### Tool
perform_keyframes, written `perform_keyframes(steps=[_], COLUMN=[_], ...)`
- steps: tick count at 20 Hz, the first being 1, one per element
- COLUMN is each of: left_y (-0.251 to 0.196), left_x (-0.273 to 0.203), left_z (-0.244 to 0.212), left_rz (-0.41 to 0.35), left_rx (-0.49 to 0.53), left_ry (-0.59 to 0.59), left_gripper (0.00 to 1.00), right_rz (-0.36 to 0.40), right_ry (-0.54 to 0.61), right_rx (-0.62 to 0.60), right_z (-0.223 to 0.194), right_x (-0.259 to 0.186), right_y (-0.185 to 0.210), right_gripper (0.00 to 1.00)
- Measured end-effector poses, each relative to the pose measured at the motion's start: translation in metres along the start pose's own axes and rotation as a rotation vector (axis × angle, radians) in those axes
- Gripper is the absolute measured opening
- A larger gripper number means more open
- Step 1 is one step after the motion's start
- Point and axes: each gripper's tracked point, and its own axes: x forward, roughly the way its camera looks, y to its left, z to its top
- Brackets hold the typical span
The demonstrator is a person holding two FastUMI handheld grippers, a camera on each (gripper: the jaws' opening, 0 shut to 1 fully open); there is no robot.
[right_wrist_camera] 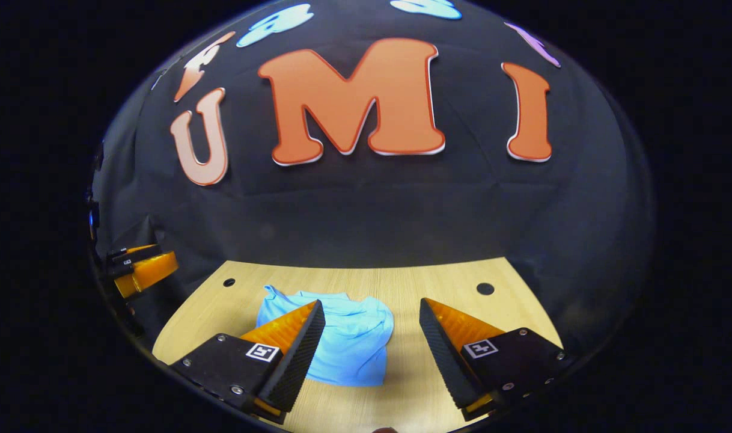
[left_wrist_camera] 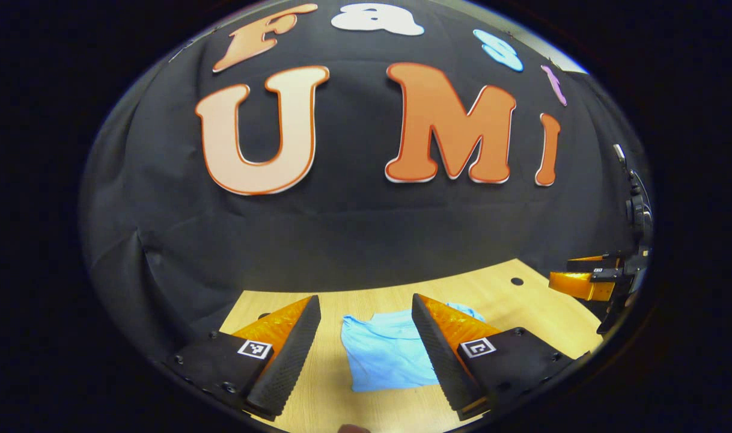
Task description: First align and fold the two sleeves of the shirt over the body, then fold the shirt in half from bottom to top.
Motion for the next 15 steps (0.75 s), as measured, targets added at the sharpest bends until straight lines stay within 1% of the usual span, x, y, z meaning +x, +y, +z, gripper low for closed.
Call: perform_keyframes(steps=[2,6,9,10,12,15], left_y=[-0.007,-0.024,-0.034,-0.036,-0.042,-0.049], left_x=[-0.03,-0.08,-0.108,-0.119,-0.135,-0.148], left_z=[0.015,0.041,0.059,0.064,0.075,0.086], left_rz=[0.0,0.002,0.002,0.005,0.019,0.034], left_rx=[-0.002,-0.004,-0.016,-0.015,-0.001,-0.001], left_ry=[-0.056,-0.161,-0.243,-0.269,-0.312,-0.347], left_gripper=[0.98,0.98,0.97,0.98,0.97,0.97], right_rz=[0.011,0.036,0.046,0.057,0.072,0.083], right_ry=[-0.045,-0.119,-0.176,-0.188,-0.205,-0.216], right_rx=[-0.012,-0.037,-0.058,-0.061,-0.072,-0.098], right_z=[0.011,0.028,0.04,0.043,0.046,0.05], right_x=[-0.032,-0.068,-0.09,-0.104,-0.113,-0.125], right_y=[-0.001,0.007,0.01,0.009,0.013,0.018], right_gripper=[0.96,0.95,0.95,0.95,0.95,0.95])
